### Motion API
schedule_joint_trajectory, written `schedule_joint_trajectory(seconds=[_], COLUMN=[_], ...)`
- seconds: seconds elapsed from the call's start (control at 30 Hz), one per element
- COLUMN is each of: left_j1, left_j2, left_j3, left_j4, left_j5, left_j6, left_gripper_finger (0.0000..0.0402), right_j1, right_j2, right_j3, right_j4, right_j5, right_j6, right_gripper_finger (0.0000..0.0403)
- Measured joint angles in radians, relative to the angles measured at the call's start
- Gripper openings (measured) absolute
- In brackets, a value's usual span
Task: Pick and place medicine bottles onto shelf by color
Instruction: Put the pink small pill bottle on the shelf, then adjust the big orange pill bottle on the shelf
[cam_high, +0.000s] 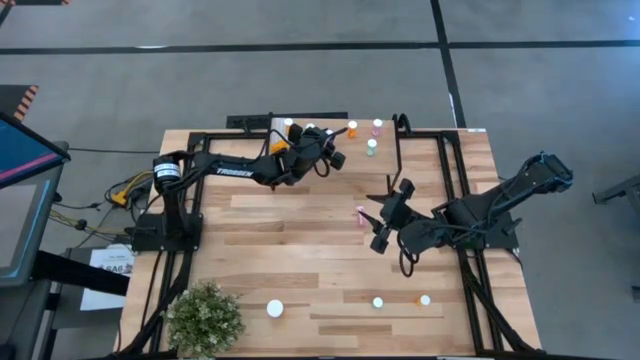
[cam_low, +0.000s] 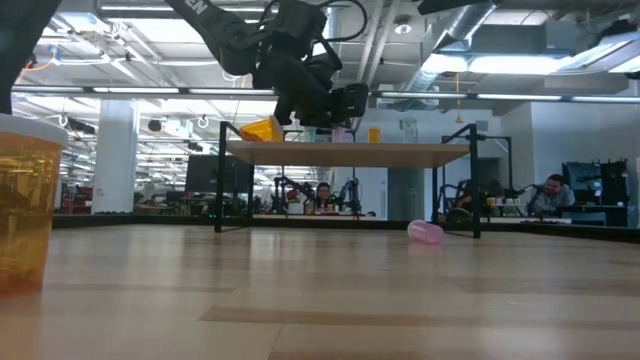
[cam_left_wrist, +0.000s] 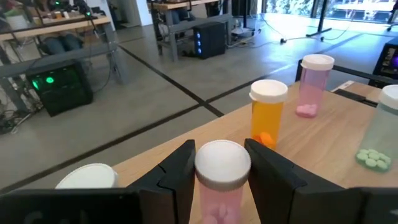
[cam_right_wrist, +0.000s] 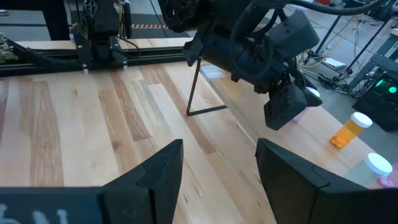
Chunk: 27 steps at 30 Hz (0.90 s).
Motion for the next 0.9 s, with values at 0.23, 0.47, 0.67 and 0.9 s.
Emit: schedule_joint_trajectory(seconds=[0.23, 0.47, 0.67, 0.9], left_j1=[0.0, 0.0, 0.0, 0.0], left_j2=[0.001, 0.0, 0.0, -0.001], left_j3=[0.0, 0.0, 0.0, 0.0], left_j4=[-0.006, -0.002, 0.001, 0.014], left_j5=[0.019, 0.018, 0.017, 0.01], left_j6=[0.0, 0.009, 0.011, 0.047], left_gripper_finger=[0.0159, 0.0186, 0.0197, 0.0208], right_j1=[0.0, 0.0, 0.0, 0.0], right_j2=[0.0, 0.0, 0.0, 0.0], right_j3=[0.0, 0.0, 0.0, 0.0], right_j4=[0.0, 0.0, 0.0, 0.0], right_j5=[0.0, -0.001, -0.001, -0.004], right_j6=[0.0, 0.0, 0.0, 0.0], right_gripper_finger=[0.0223, 0.0223, 0.0223, 0.0223])
